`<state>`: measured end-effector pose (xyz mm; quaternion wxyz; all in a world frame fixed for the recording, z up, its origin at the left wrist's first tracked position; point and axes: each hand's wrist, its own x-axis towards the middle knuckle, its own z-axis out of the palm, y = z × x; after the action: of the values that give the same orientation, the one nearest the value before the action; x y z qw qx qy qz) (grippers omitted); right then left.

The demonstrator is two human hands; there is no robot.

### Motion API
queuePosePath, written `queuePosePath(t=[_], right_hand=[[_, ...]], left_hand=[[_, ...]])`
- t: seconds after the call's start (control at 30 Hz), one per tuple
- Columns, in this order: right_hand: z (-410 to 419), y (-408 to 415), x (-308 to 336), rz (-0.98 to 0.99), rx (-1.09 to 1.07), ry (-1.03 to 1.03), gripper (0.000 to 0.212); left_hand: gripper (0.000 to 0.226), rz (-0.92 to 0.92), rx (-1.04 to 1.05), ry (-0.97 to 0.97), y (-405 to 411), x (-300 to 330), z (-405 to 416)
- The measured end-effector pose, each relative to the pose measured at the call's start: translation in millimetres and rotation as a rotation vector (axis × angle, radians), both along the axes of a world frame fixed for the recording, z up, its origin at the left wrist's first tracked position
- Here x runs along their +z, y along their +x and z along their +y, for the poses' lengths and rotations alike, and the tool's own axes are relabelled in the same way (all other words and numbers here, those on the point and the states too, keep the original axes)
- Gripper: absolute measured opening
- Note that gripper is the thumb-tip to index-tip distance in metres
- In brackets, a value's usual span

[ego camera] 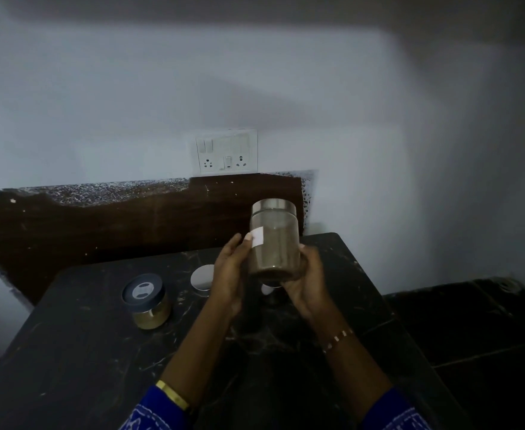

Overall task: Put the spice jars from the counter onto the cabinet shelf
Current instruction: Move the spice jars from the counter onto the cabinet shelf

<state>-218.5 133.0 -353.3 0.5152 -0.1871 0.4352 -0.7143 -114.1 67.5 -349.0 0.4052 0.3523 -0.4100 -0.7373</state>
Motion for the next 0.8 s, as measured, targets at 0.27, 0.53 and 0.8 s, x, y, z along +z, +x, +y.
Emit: queuePosePath(t=[0.27, 0.53, 0.8], right_hand=[[-13.1, -4.3, 3.2, 0.567, -0.233, 0.188, 0.029], [-2.1, 2.2, 1.2, 0.369, -0.094, 0.019, 0.026], [-1.0, -1.3, 3.8, 0.241, -0.083, -0.097, 0.019]], left_hand=[[0.035, -0.003, -0.204, 0.053, 5.1, 6.8, -1.1], [0.039, -0.03, -0.074, -0.146, -5.2, 14.5, 4.1], [0.037, 0.011, -0.015, -0.167, -3.2, 20.2, 7.4]])
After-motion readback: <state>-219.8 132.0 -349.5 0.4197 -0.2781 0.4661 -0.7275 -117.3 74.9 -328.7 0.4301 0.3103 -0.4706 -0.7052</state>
